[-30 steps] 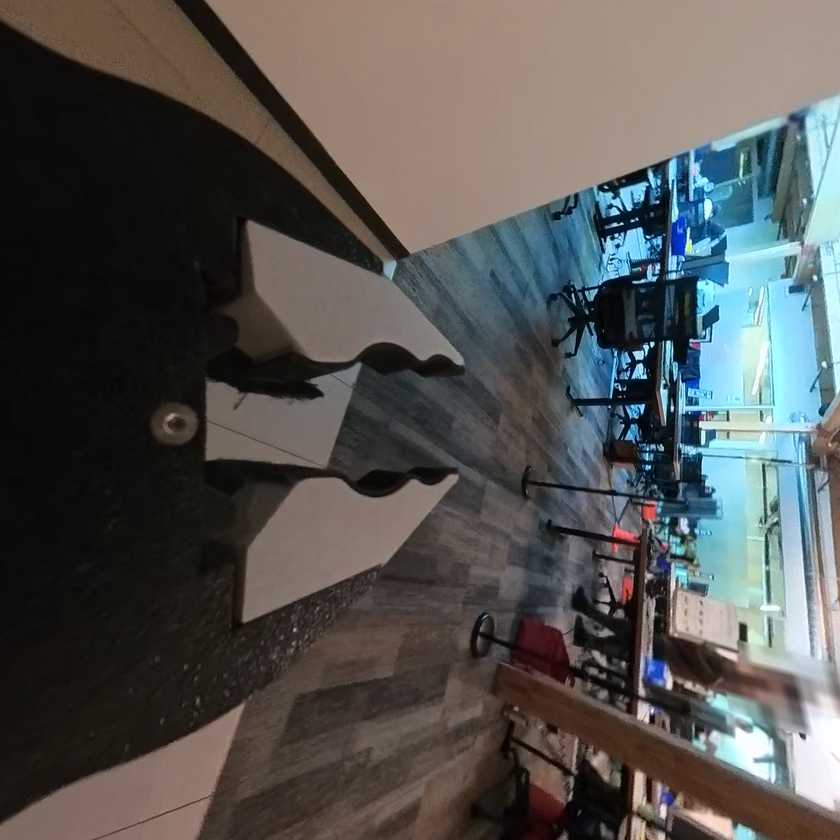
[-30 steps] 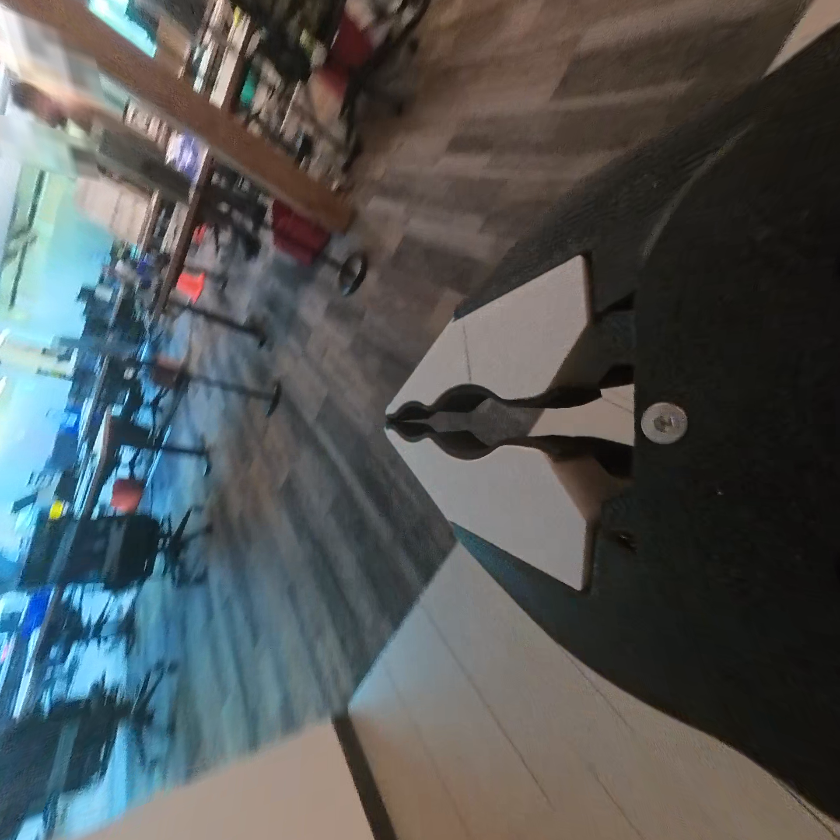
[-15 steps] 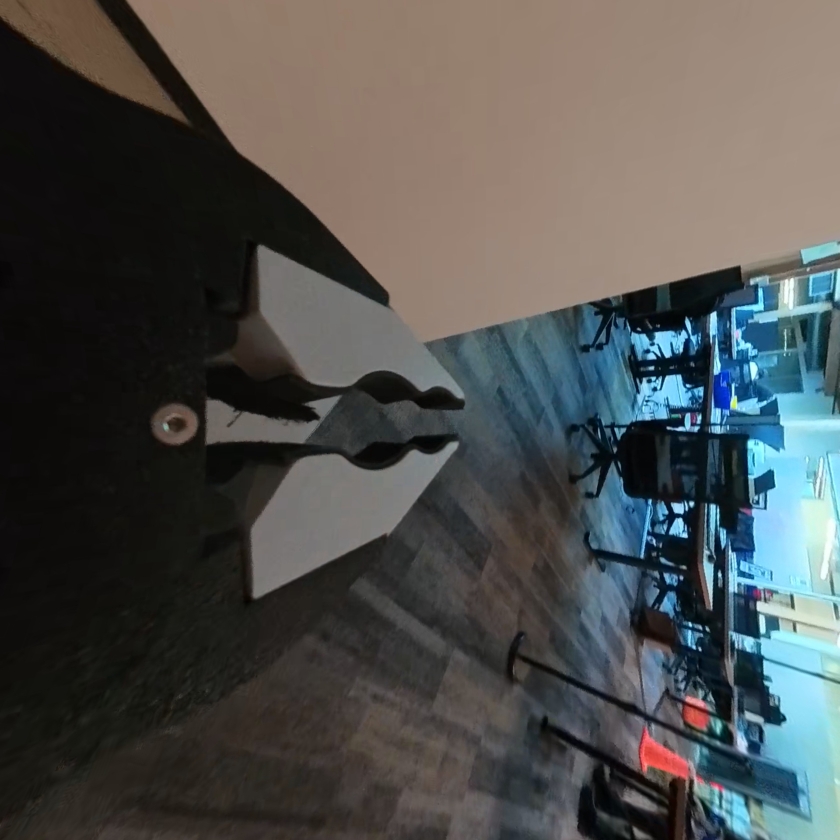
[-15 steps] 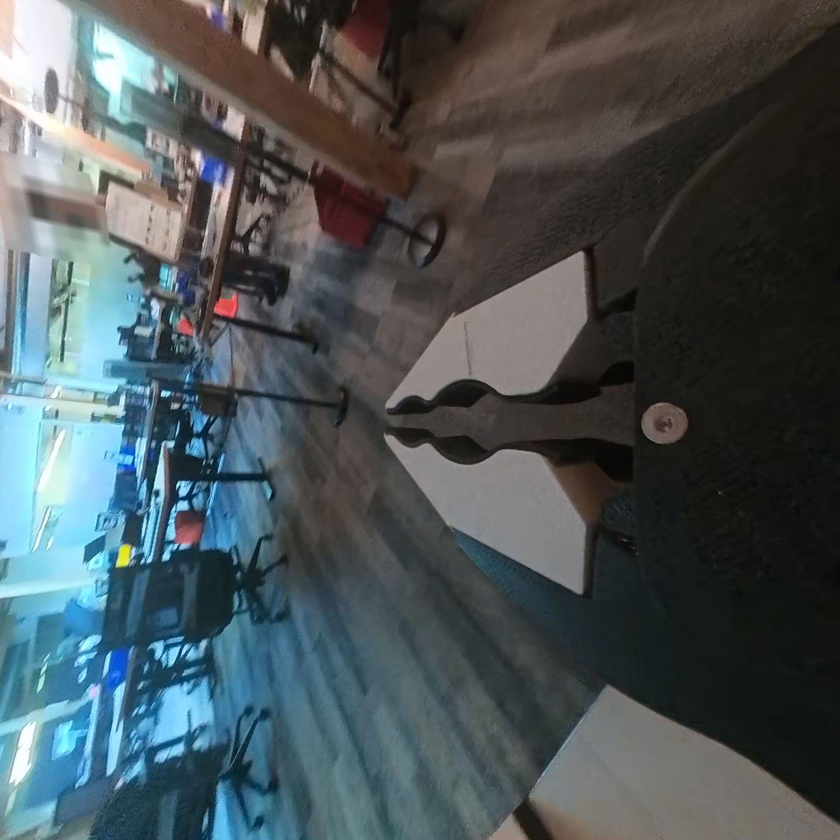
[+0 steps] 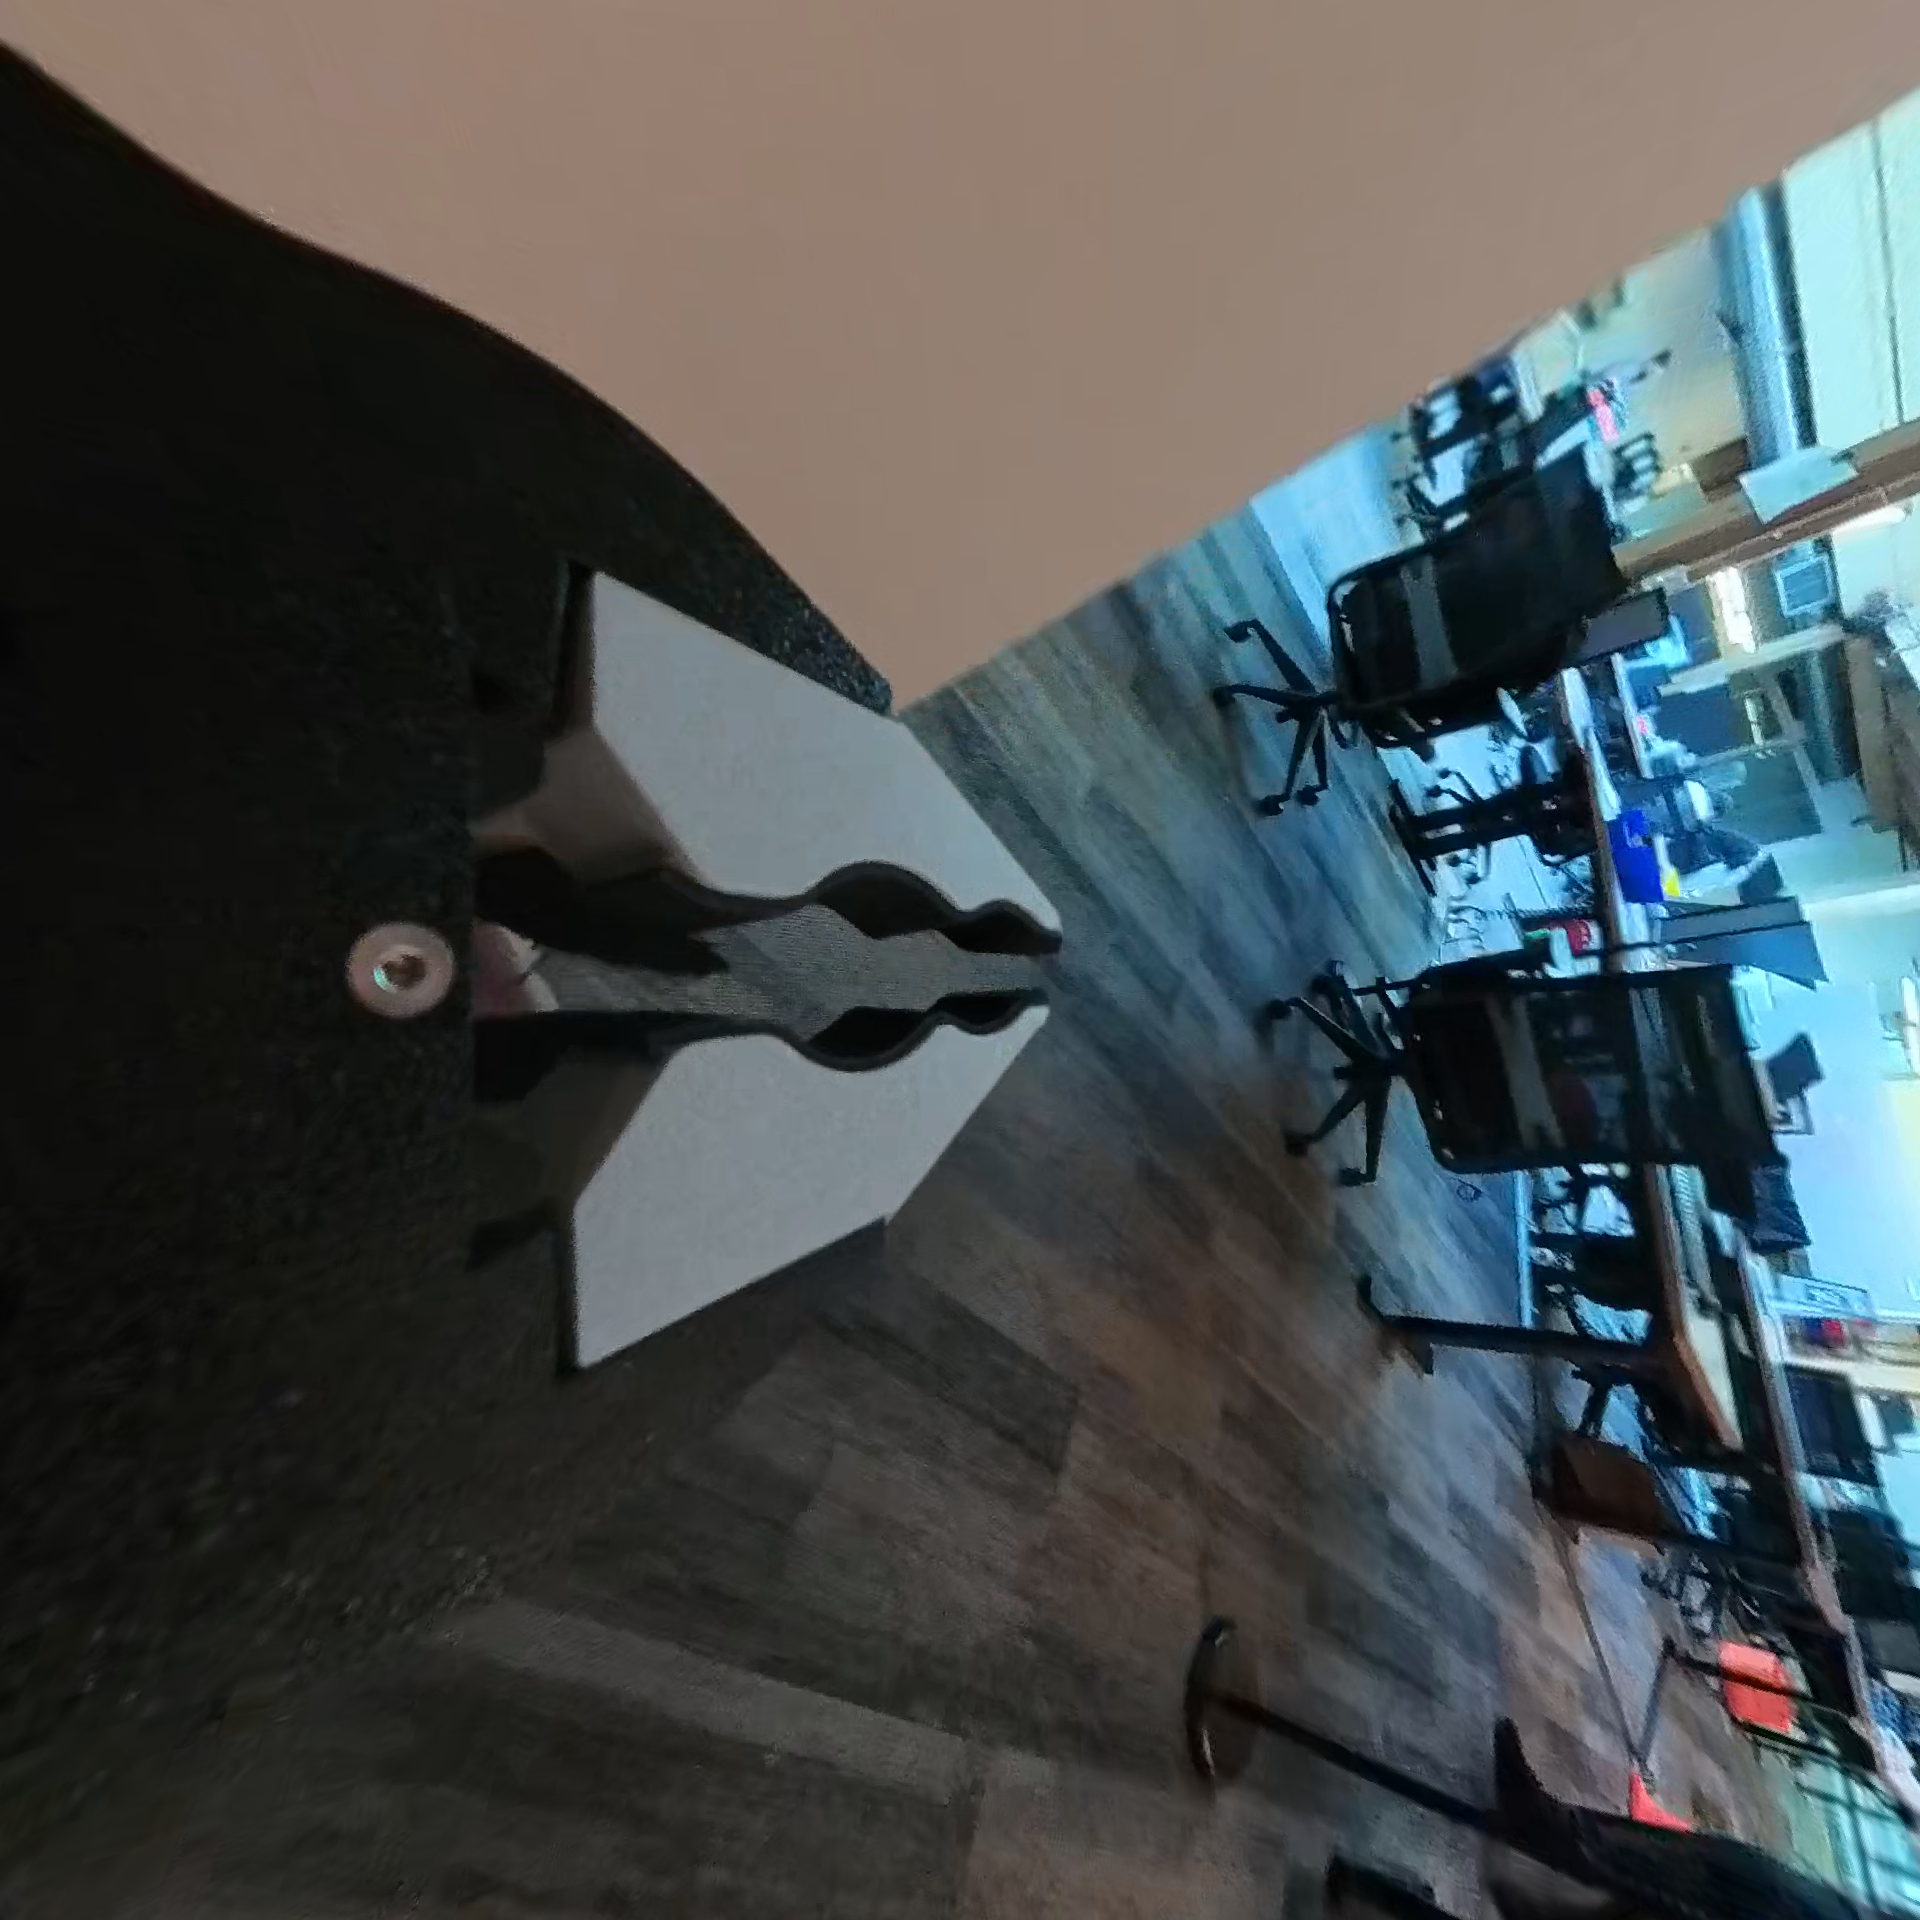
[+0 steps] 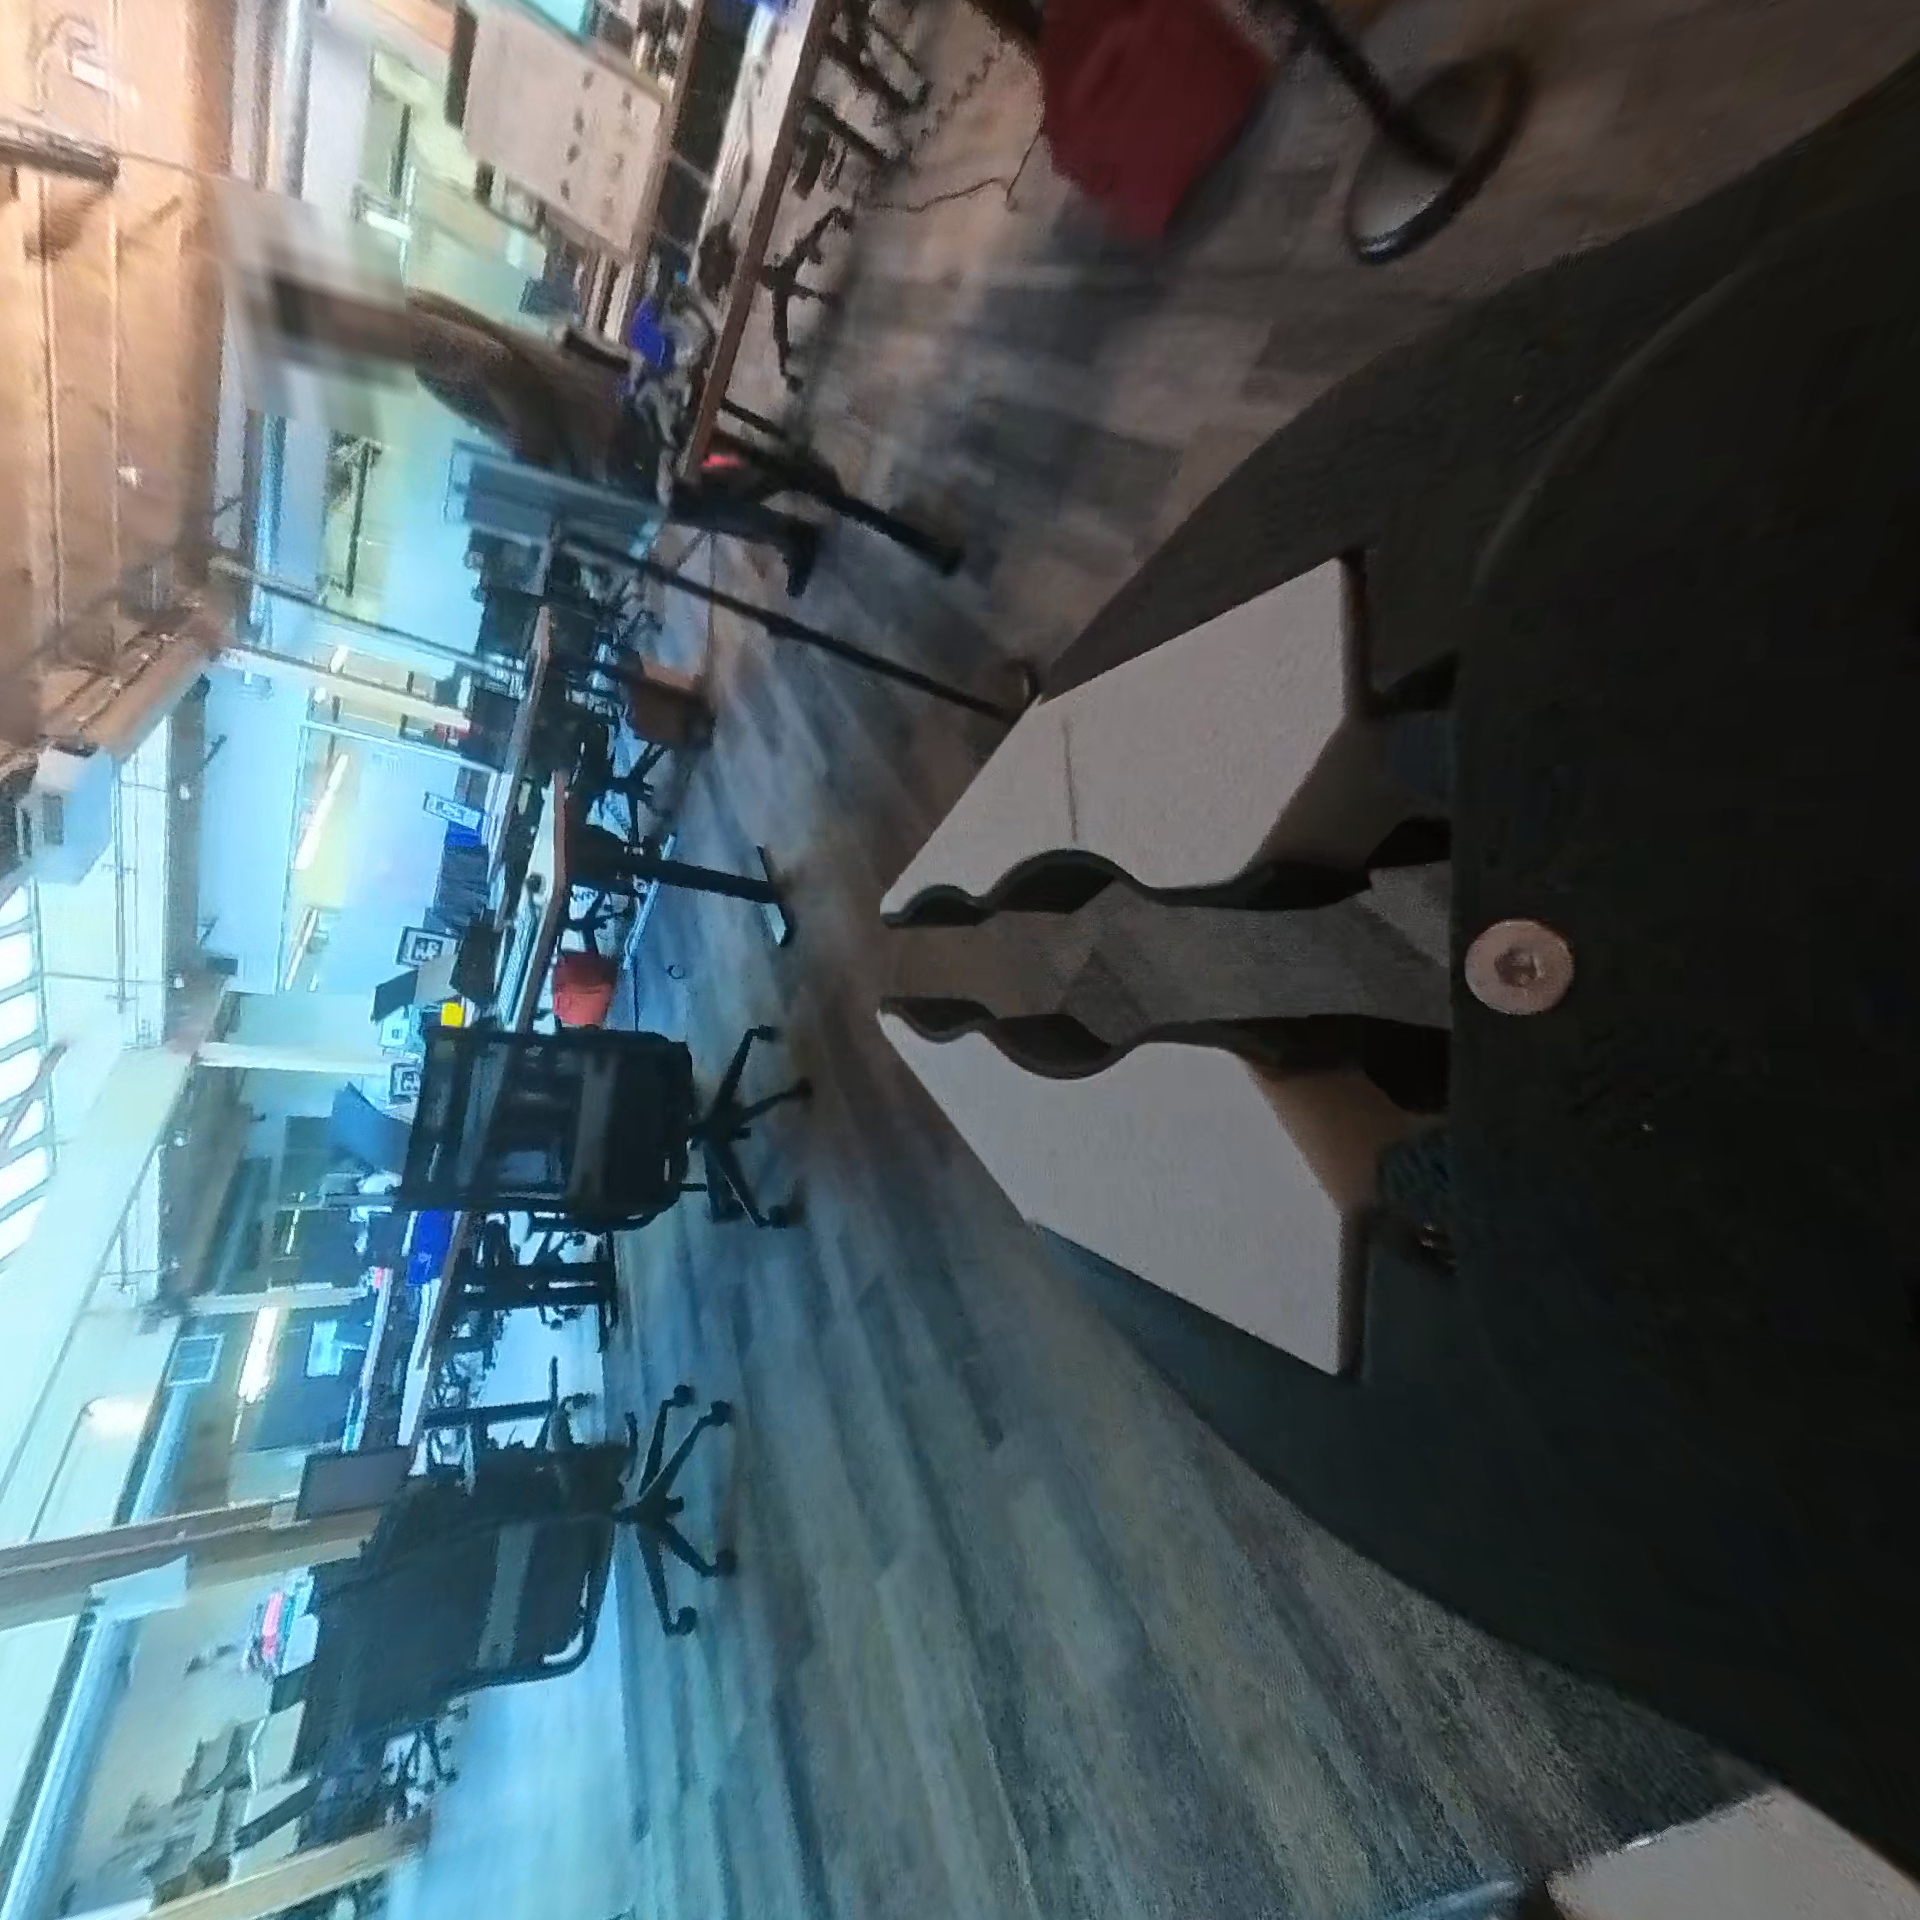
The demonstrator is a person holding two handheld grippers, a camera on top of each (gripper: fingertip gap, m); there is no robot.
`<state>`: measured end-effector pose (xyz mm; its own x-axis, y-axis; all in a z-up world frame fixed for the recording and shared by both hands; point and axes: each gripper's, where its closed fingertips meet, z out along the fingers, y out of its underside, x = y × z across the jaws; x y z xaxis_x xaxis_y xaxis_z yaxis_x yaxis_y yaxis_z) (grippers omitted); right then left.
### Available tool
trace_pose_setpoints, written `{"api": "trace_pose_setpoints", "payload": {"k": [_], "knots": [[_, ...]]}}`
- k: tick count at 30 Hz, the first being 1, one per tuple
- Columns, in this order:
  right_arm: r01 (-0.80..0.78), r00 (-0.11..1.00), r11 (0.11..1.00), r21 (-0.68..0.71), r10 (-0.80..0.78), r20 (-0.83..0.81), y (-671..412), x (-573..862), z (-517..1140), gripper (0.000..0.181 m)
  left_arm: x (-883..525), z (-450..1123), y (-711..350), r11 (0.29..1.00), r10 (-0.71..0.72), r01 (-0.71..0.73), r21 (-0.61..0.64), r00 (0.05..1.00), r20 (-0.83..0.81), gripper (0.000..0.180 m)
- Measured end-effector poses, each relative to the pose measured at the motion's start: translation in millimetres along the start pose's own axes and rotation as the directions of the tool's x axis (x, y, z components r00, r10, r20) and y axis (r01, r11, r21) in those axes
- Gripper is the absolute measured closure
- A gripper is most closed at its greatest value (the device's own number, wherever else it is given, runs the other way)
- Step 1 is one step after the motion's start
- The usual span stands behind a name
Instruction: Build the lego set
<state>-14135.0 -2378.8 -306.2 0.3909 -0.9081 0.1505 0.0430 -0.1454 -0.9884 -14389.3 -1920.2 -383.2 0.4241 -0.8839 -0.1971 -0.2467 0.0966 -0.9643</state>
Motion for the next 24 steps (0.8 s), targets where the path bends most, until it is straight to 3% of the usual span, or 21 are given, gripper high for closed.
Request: {"api": "trace_pose_setpoints", "payload": {"k": [5,11,14,18,24], "knots": [[0.054,0.995,0.998,0.017,-0.055,0.087,12,-35,142,0.152,-7,159,-41,0.995,-0.035,0.034,0.096,0.999,0.004,0.175],[0.104,0.979,0.992,0.076,-0.115,0.166,22,-84,366,0.131,-46,330,-54,0.993,-0.026,0.011,0.117,0.992,0.127,0.162],[0.046,0.973,0.996,0.076,-0.062,0.224,6,-122,491,0.115,-77,402,-59,0.997,-0.075,0.067,0.045,0.976,0.206,0.156],[-0.075,0.93,0.994,0.085,0.039,0.366,-27,-212,645,0.096,-127,484,-78,0.999,-0.04,0.028,0.045,0.959,0.28,0.143],[-0.144,0.841,0.983,0.112,0.062,0.538,-55,-390,832,0.096,-223,589,-51,0.994,-0.106,0.107,0.021,0.903,0.416,0.13]]}}
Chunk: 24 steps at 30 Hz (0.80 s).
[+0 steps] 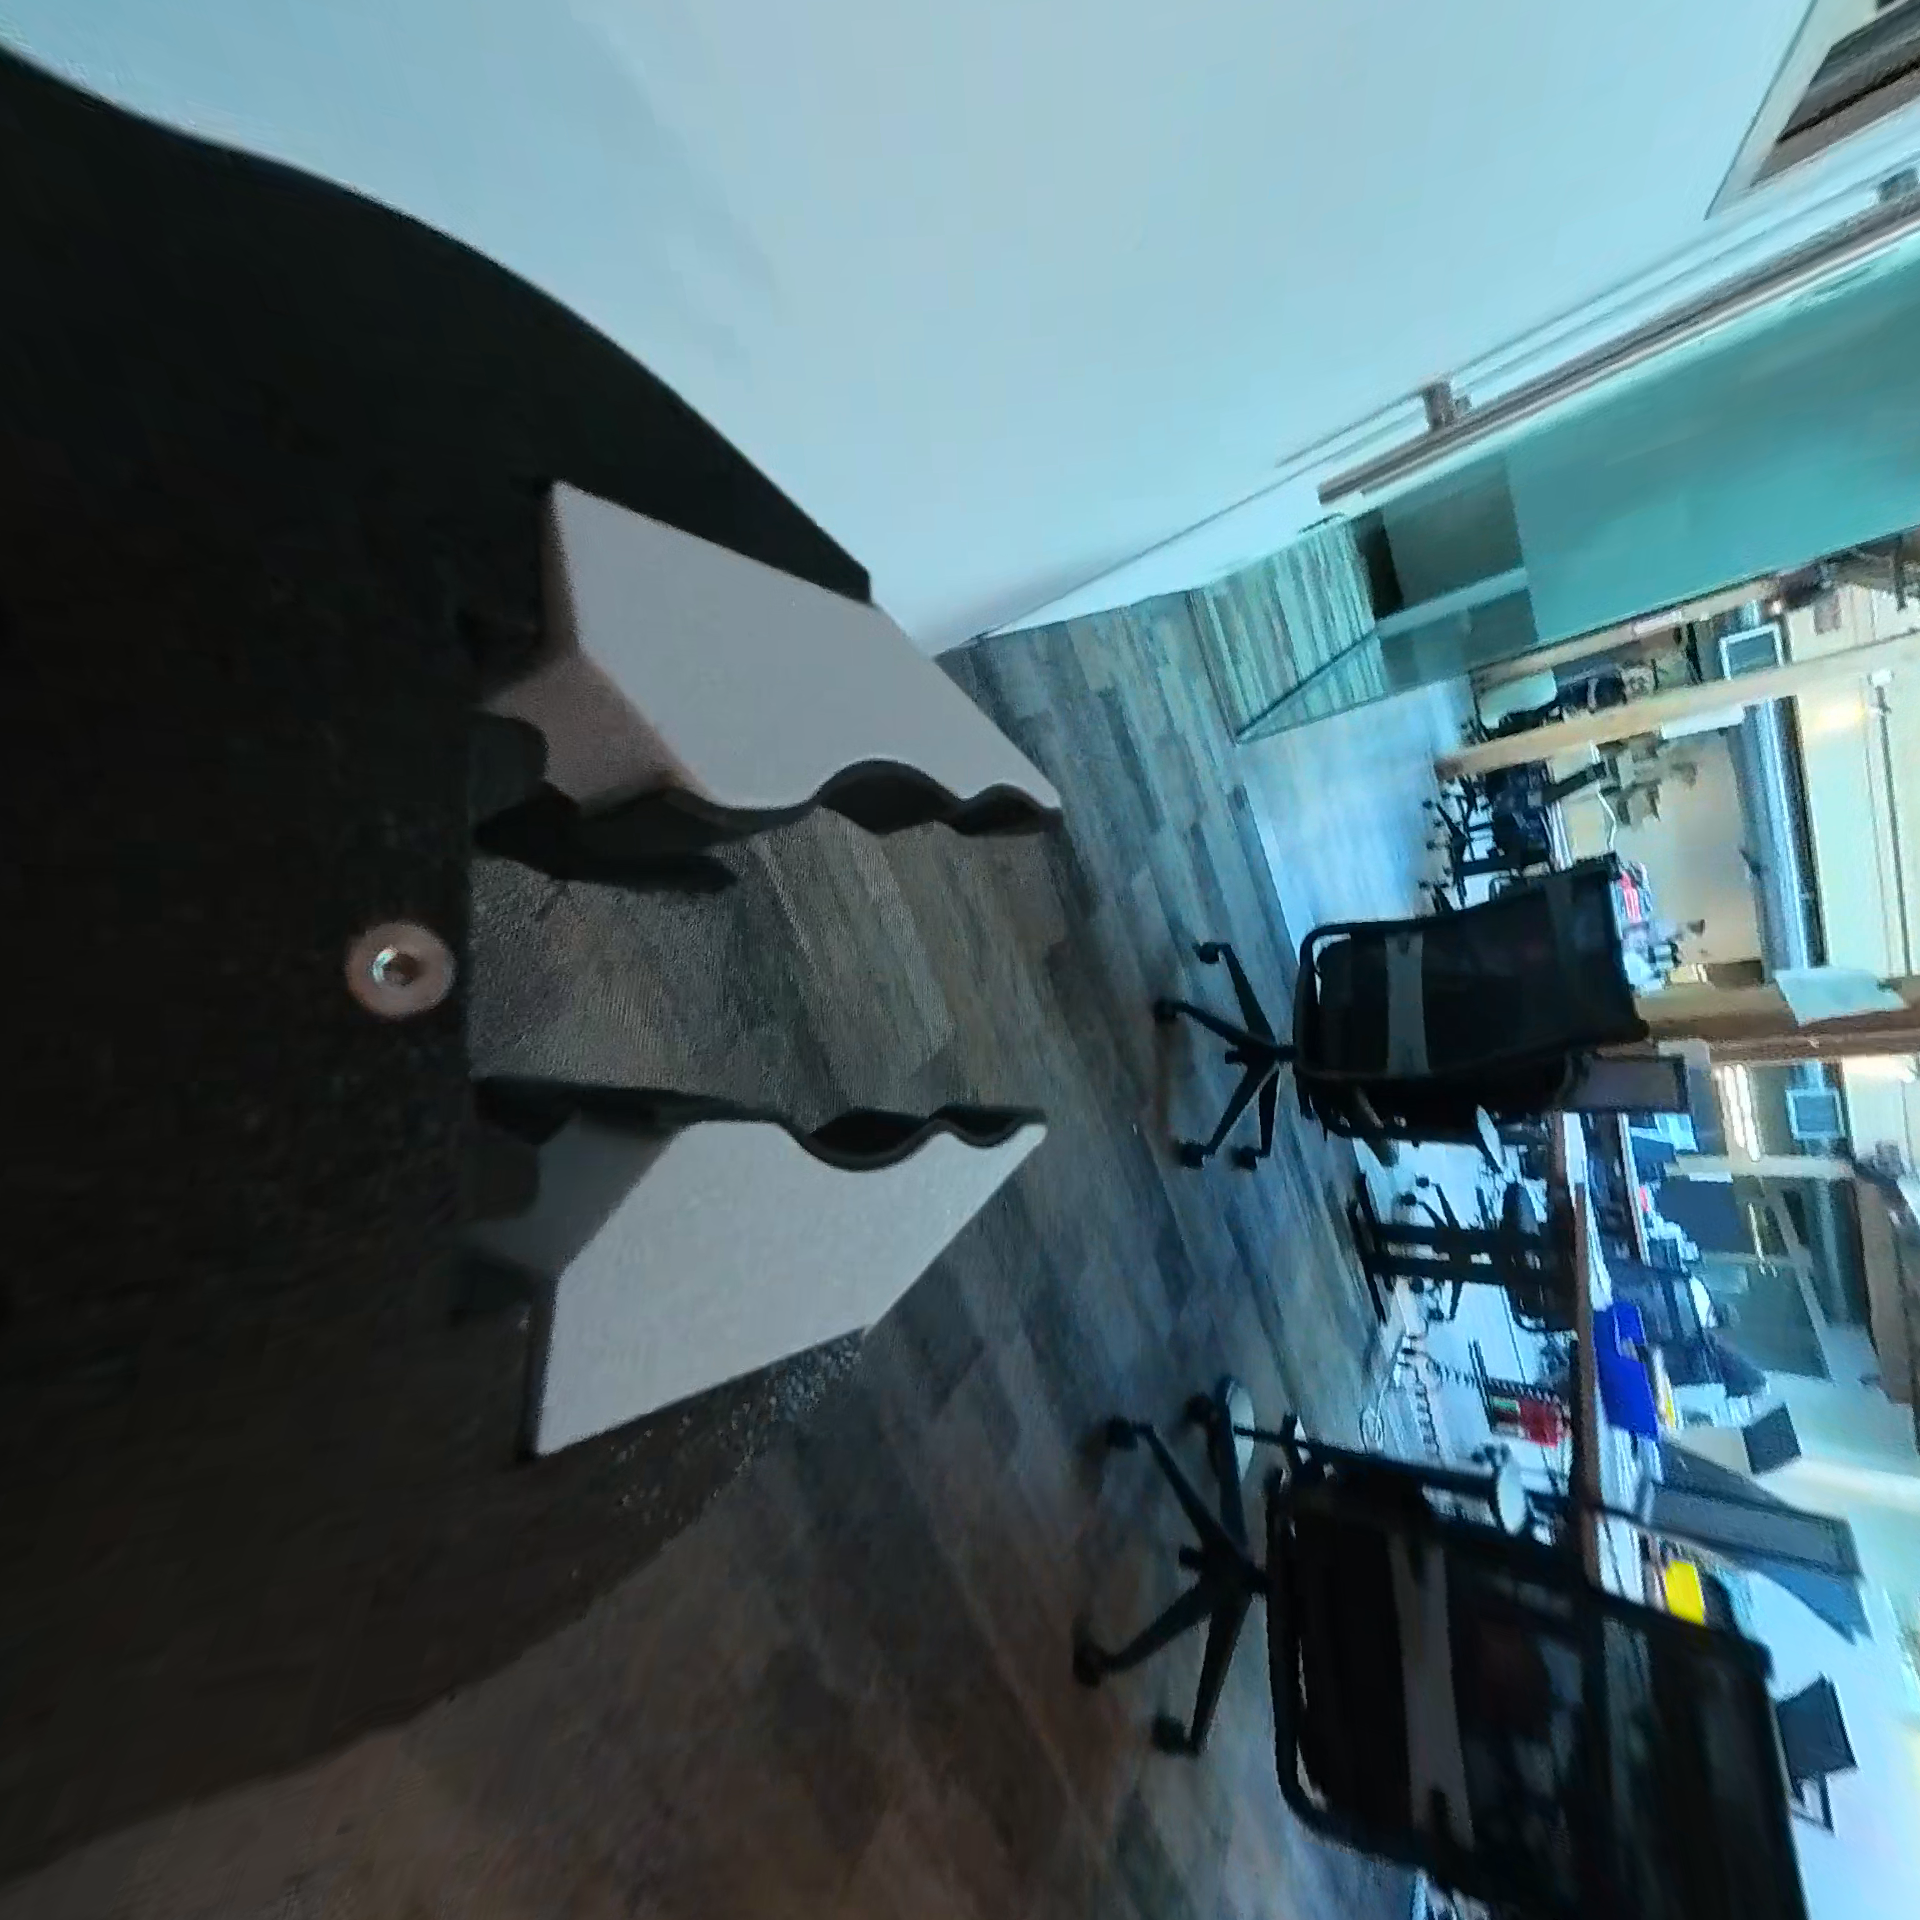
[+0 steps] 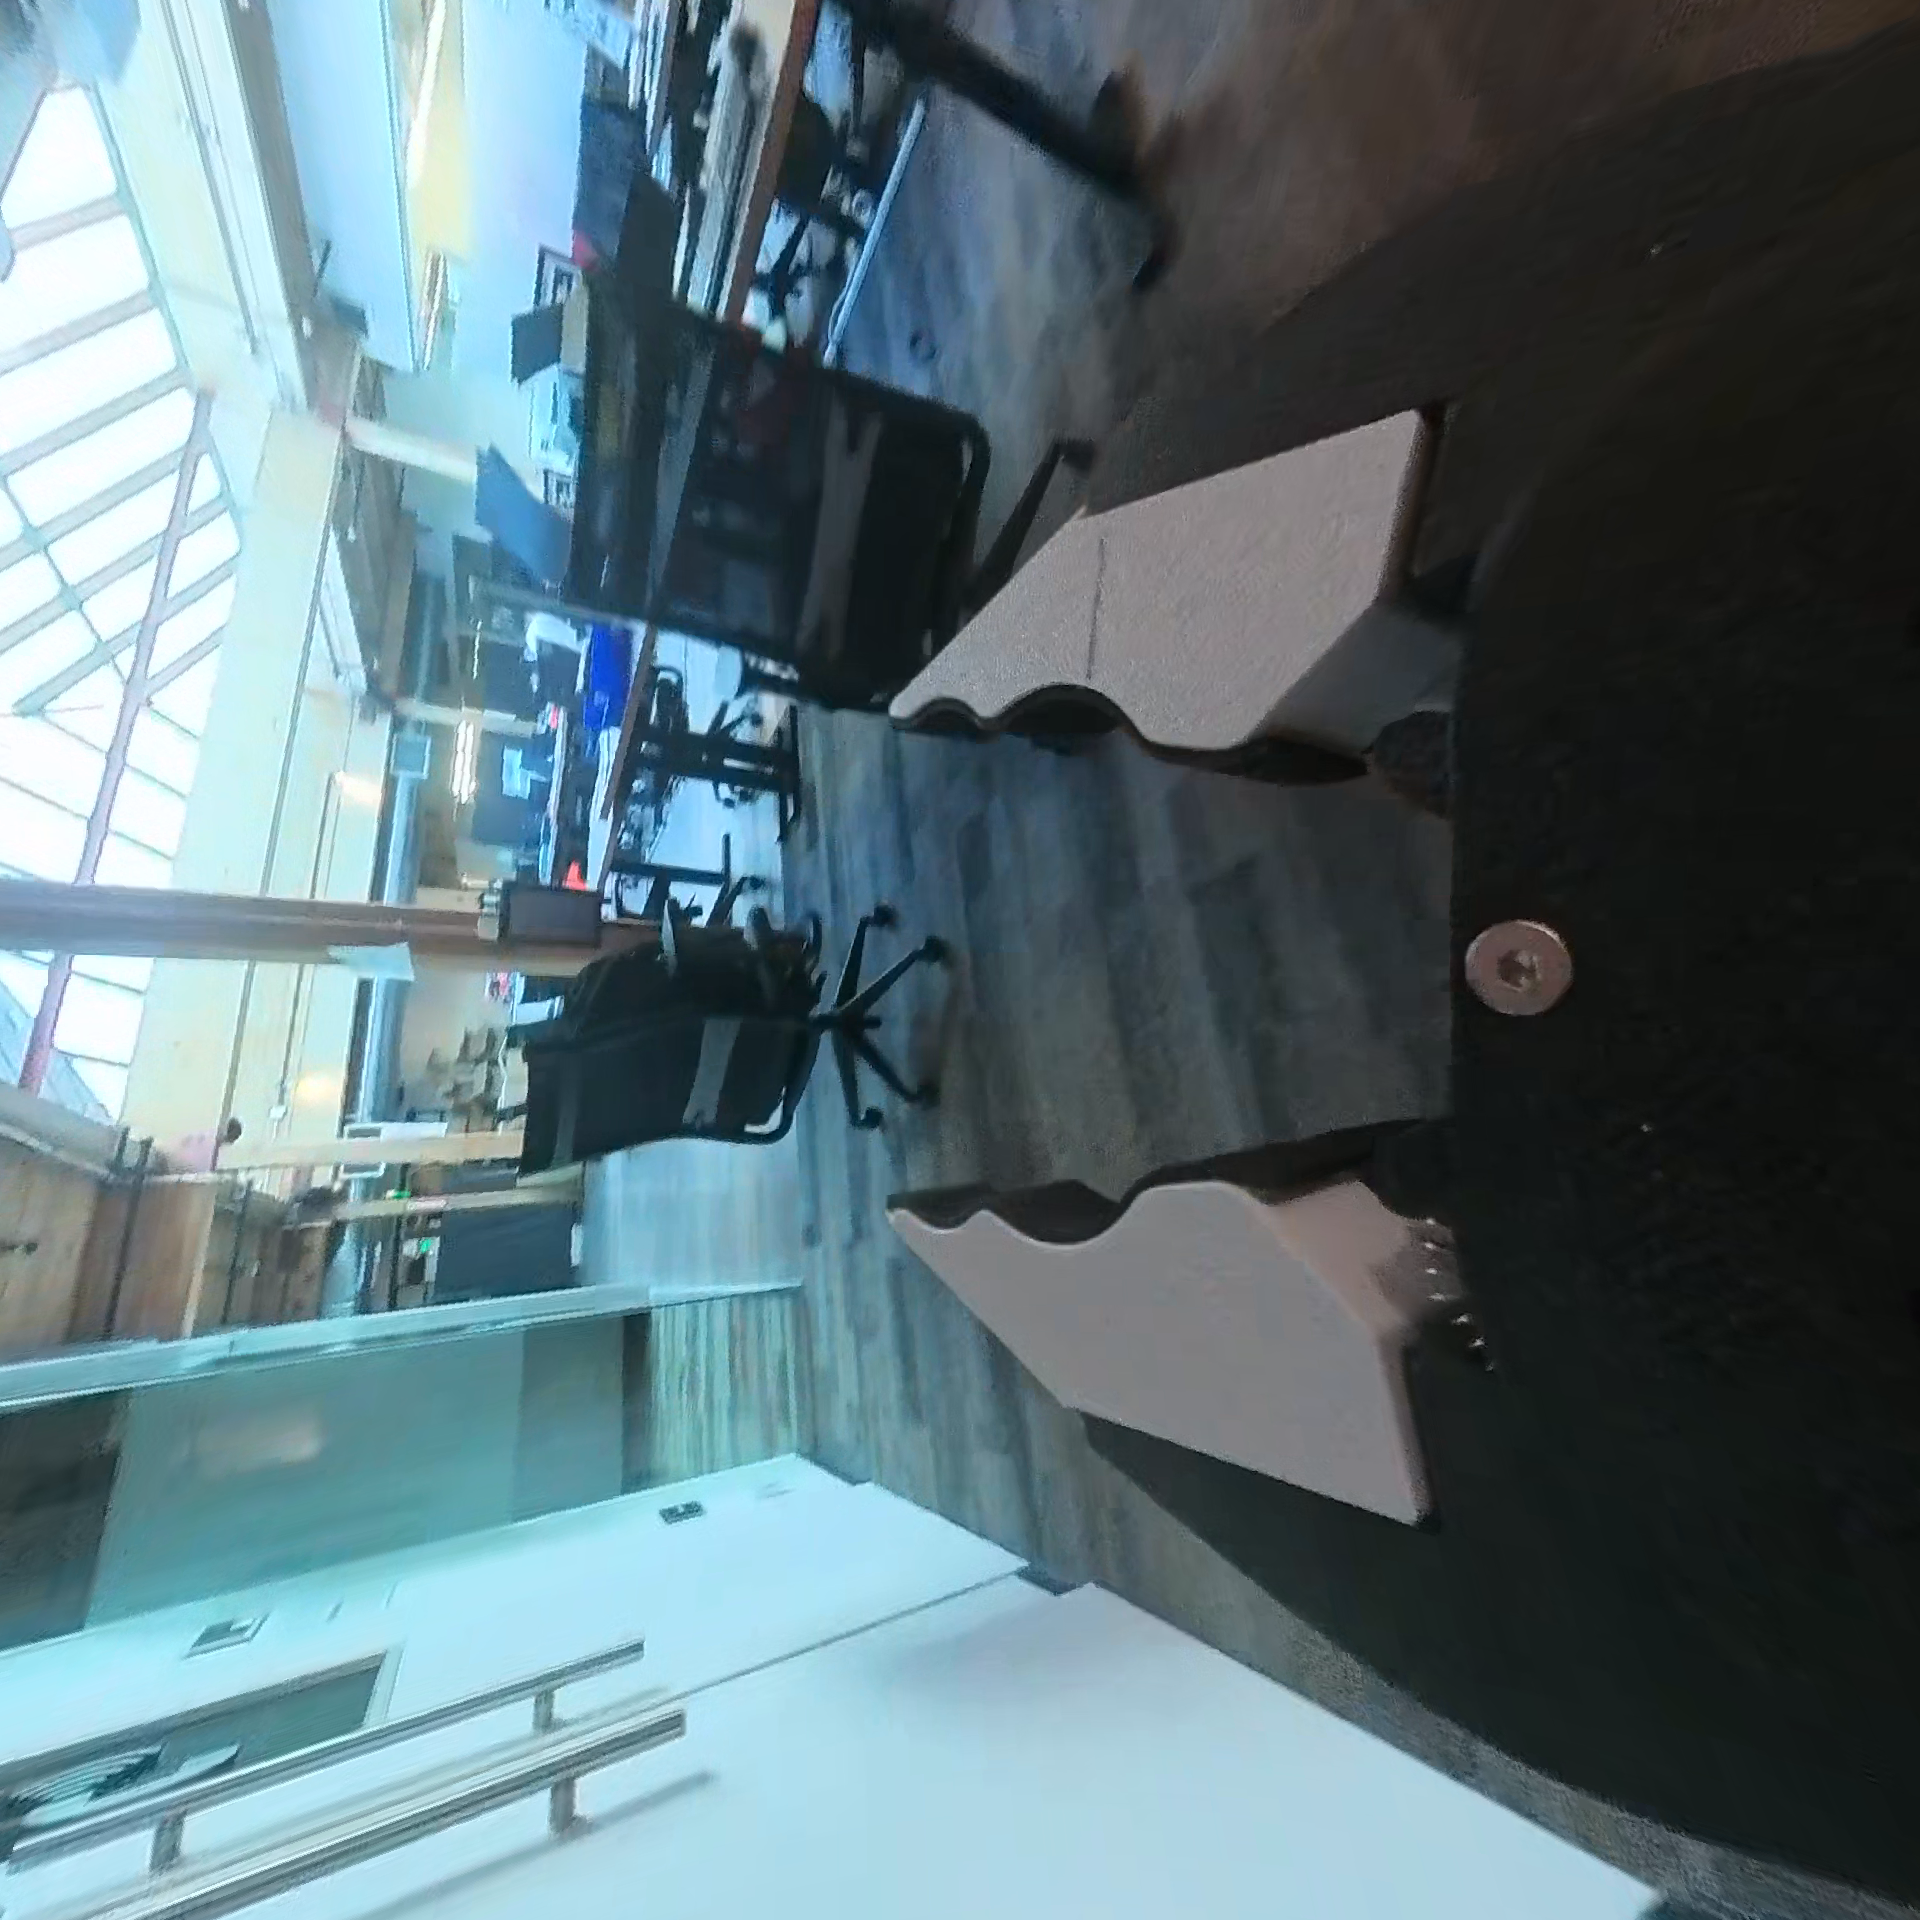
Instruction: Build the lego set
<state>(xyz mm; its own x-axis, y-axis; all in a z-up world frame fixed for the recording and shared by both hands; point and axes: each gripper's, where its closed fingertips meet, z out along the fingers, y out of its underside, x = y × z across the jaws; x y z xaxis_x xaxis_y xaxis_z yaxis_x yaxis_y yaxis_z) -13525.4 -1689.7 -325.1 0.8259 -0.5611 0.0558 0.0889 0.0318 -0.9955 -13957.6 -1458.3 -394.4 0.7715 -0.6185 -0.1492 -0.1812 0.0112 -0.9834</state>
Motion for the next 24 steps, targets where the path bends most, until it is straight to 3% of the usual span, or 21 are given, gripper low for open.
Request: {"api": "trace_pose_setpoints", "payload": {"k": [7,9,12,14,17,20,24], "knots": [[-0.011,0.987,0.991,-0.137,0.033,0.159,62,-74,232,0.097,-50,189,21,0.993,0.005,0.011,-0.119,0.991,0.134,0.129],[0.05,0.978,0.995,-0.089,-0.031,0.205,53,-87,291,0.099,-57,252,4,0.996,0.015,-0.004,-0.091,0.993,0.121,0.129],[0.14,0.976,0.987,-0.078,-0.125,0.177,53,-82,376,0.101,-59,353,-14,0.993,0.033,-0.024,-0.114,0.997,0.074,0.125],[0.136,0.979,0.986,-0.1,-0.119,0.164,62,-73,428,0.101,-66,423,-35,0.998,0.008,-0.004,-0.058,0.997,0.076,0.124],[0.179,0.978,0.974,-0.14,-0.16,0.136,85,-54,510,0.101,-89,536,-59,1.0,-0.027,0.028,0.0,0.988,0.152,0.108],[0.208,0.976,0.964,-0.168,-0.193,0.101,111,-35,603,0.103,-106,641,-68,0.994,-0.1,0.092,0.052,0.976,0.194,0.105],[0.174,0.982,0.969,-0.174,-0.158,0.102,129,-35,750,0.102,-132,753,-59,0.987,-0.153,0.158,0.003,0.948,0.278,0.101]]}}
